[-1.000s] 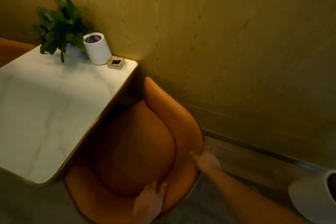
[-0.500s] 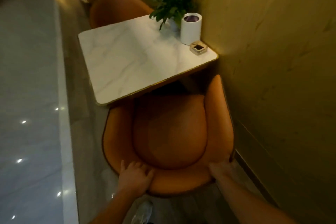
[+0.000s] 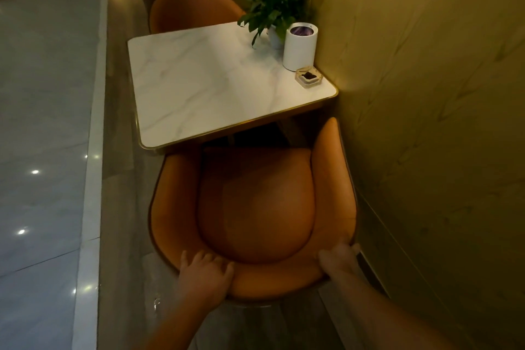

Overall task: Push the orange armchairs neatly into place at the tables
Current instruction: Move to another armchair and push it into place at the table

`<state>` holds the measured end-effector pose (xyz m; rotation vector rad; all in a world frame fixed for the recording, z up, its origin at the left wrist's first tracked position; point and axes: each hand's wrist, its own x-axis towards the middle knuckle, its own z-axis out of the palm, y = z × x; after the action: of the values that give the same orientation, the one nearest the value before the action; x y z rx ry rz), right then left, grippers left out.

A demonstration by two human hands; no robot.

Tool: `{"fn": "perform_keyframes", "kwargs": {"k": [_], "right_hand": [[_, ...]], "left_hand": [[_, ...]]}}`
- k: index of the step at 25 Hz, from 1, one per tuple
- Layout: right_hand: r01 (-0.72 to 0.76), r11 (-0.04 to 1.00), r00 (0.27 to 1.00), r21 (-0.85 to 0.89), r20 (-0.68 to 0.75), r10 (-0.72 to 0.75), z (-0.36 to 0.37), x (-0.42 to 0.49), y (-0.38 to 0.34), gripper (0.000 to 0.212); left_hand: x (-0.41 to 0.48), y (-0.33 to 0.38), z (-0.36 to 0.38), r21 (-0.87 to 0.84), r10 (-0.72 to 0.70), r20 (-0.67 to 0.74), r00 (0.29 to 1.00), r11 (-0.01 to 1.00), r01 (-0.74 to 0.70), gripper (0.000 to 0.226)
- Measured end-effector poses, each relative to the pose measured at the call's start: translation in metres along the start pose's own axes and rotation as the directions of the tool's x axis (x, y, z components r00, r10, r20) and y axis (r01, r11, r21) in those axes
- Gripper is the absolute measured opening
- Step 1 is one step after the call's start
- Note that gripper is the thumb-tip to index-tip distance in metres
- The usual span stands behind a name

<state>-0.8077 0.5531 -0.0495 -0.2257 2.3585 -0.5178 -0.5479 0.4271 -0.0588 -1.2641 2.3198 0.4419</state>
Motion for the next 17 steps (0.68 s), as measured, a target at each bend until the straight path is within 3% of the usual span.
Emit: {"fn": "perform_keyframes", "kwargs": {"k": [2, 3, 4, 5, 6, 7, 9, 10, 13, 17], "right_hand": [[0.016, 0.991, 0.999, -0.136, 0.034, -0.011, -0.015, 0.007, 0.007, 0.089], [0.083, 0.954, 0.997, -0.286, 0.023, -0.080, -0.020, 0.010, 0.012, 0.085], [0.217, 0.857, 0.972, -0.467, 0.023, -0.233, -0.024, 0.009, 0.016, 0.078], [0.397, 0.703, 0.898, -0.590, 0.090, -0.432, -0.027, 0.007, 0.020, 0.072], [0.579, 0.538, 0.784, -0.613, 0.235, -0.575, -0.030, 0.005, 0.022, 0.072], [0.724, 0.405, 0.669, -0.559, 0.423, -0.612, -0.031, -0.002, 0.021, 0.077], [0.869, 0.251, 0.492, -0.426, 0.703, -0.513, -0.030, -0.008, 0.022, 0.096], [0.896, 0.187, 0.440, -0.402, 0.756, -0.484, -0.030, -0.005, 0.023, 0.106], [0.903, 0.085, 0.404, -0.422, 0.764, -0.503, -0.032, 0.015, 0.028, 0.116], [0.913, 0.027, 0.360, -0.407, 0.771, -0.525, -0.026, 0.032, 0.031, 0.111]], "left_hand": [[-0.003, 0.014, 0.010, 0.042, 0.030, 0.007, 1.000, 0.999, -0.030, 0.095], [-0.005, 0.019, 0.011, 0.043, 0.027, 0.002, 1.000, 0.999, -0.027, 0.097], [-0.007, 0.023, 0.013, 0.020, 0.007, -0.012, 1.000, 1.000, -0.006, 0.095], [-0.009, 0.027, 0.014, -0.005, -0.010, -0.034, 0.999, 1.000, 0.010, 0.094], [-0.012, 0.029, 0.014, -0.016, -0.016, -0.054, 0.998, 1.000, 0.015, 0.094], [-0.015, 0.031, 0.013, -0.016, -0.018, -0.075, 0.997, 1.000, 0.017, 0.096], [-0.017, 0.031, 0.009, -0.023, -0.029, -0.080, 0.996, 0.999, 0.028, 0.097], [-0.018, 0.032, 0.008, -0.026, -0.034, -0.070, 0.997, 0.999, 0.032, 0.095], [-0.020, 0.037, 0.006, -0.047, -0.087, -0.042, 0.995, 0.995, 0.085, 0.071], [-0.017, 0.038, 0.010, -0.061, -0.127, -0.079, 0.989, 0.991, 0.122, 0.062]]}}
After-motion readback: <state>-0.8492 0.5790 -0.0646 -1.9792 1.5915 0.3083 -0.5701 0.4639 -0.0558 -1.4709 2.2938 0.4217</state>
